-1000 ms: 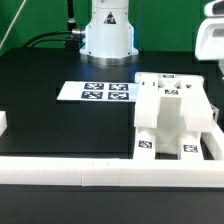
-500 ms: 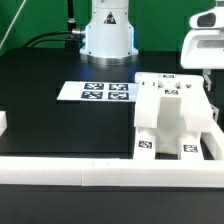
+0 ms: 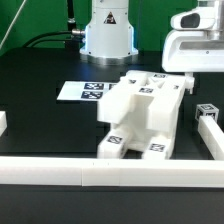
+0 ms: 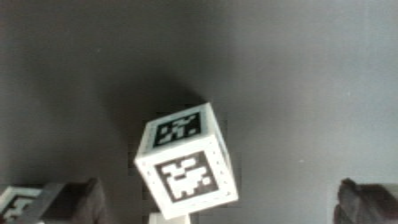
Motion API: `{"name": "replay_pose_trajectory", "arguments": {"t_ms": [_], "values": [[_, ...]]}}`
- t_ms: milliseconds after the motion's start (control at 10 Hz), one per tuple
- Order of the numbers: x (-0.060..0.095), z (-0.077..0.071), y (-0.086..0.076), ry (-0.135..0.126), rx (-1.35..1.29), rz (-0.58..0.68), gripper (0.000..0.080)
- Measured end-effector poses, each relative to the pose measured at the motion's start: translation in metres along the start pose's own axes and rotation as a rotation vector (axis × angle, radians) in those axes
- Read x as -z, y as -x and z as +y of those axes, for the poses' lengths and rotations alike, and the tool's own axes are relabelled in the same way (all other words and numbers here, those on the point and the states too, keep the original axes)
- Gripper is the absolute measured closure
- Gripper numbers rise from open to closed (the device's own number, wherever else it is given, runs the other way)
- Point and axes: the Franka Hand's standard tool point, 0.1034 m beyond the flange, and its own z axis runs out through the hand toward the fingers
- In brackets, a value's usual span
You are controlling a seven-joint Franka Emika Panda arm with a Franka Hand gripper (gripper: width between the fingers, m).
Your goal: Assemble chair
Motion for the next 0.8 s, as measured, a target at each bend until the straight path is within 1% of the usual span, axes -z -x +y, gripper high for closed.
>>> {"name": "replay_pose_trajectory", "arguments": {"t_ms": [100,200,300,800], "values": [[0.0011,0.0048,-0.0053,0.002,0.032,0.005,0.0150],[0.0002,0.0077,-0.0060,0.003,0.032,0.005,0.0150],[-0.0005,0.0037,-0.0026,0.001,0.015,0.002,0.0150],[-0.0010,0.0049,-0.0034,0.004,0.054,0.001,0.0150]]}}
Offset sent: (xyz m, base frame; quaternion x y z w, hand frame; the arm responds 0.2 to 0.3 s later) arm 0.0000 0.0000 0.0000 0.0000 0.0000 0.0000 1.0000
